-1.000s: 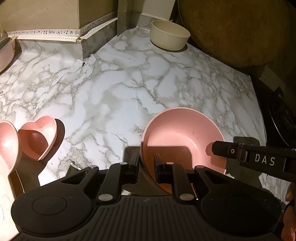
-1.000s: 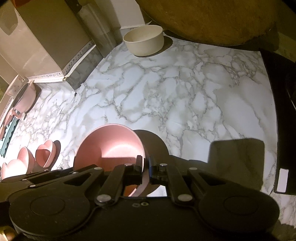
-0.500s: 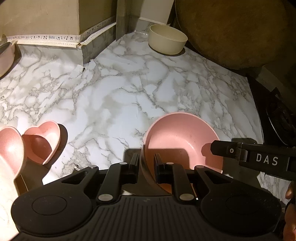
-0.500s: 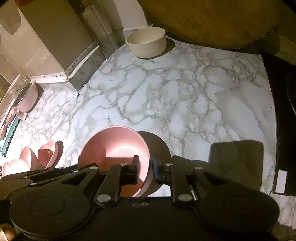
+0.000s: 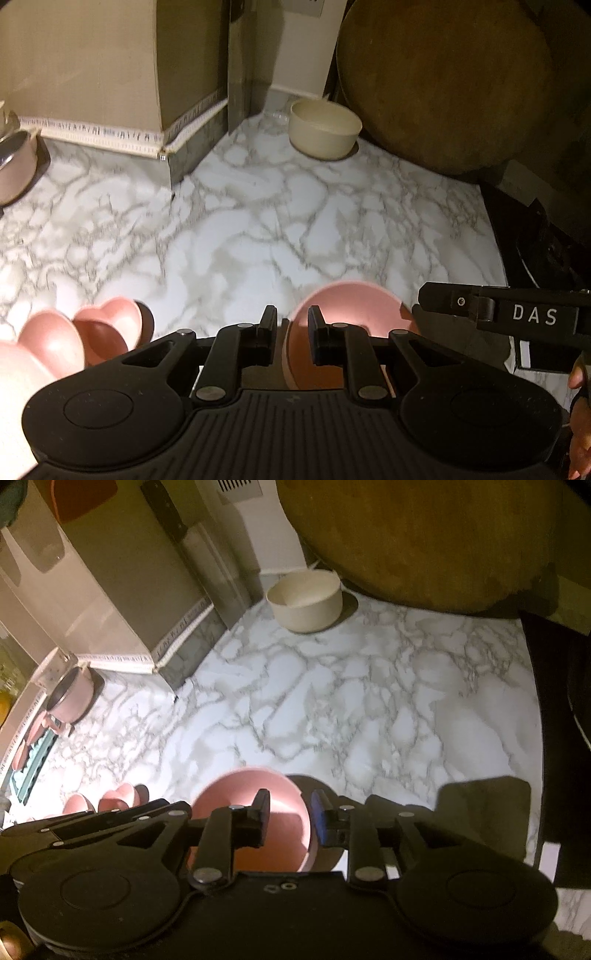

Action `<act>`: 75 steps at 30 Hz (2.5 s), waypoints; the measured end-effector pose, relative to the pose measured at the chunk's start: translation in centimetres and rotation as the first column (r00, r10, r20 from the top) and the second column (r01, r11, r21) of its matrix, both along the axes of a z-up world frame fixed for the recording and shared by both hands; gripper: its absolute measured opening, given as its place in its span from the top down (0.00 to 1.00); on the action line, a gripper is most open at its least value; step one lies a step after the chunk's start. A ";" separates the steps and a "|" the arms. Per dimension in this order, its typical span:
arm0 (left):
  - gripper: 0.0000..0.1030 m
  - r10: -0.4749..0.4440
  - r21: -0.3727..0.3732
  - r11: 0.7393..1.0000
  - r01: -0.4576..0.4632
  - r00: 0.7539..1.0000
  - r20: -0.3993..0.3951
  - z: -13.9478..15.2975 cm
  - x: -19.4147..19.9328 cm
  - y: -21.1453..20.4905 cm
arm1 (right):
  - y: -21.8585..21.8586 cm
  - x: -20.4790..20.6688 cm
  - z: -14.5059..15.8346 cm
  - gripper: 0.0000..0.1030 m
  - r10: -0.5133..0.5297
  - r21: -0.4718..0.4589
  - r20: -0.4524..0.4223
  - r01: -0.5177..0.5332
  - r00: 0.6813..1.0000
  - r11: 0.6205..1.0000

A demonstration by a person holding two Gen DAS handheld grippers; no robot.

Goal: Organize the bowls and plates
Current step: 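Lower the pink bowl onto the counter and open both grippers, then move both grippers to the cream bowl rim and close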

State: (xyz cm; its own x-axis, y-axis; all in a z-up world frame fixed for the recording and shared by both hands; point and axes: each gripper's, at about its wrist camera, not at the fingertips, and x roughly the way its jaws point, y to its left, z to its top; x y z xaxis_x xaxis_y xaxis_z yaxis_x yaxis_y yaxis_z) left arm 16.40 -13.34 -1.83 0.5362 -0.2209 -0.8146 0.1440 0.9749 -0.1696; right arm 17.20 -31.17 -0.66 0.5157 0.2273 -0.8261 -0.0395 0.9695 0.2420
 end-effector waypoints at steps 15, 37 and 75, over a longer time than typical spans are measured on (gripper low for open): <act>0.33 0.032 -0.025 0.999 -0.030 0.994 0.102 2.6 2.6 -0.5 | -1.3 2.4 2.7 0.56 0.006 0.029 0.101 -0.009 0.995 1.000; 0.24 0.105 -0.039 0.994 -0.100 0.983 0.150 2.4 13.6 -2.1 | -3.9 11.1 2.4 0.01 -0.052 -0.028 0.160 0.057 0.986 0.998; 0.25 0.186 0.021 0.982 -0.187 0.981 0.056 -4.8 28.3 -5.0 | -5.9 25.5 -4.8 0.33 -0.241 0.015 0.058 0.241 0.969 0.970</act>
State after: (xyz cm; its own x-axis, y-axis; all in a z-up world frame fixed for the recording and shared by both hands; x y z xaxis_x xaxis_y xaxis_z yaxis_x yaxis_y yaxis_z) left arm 44.69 -18.33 -6.64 0.6091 -0.0917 -0.7878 -0.0328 0.9895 -0.1406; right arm 42.74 -37.08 -5.43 0.6042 0.0966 -0.7910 0.1807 0.9502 0.2541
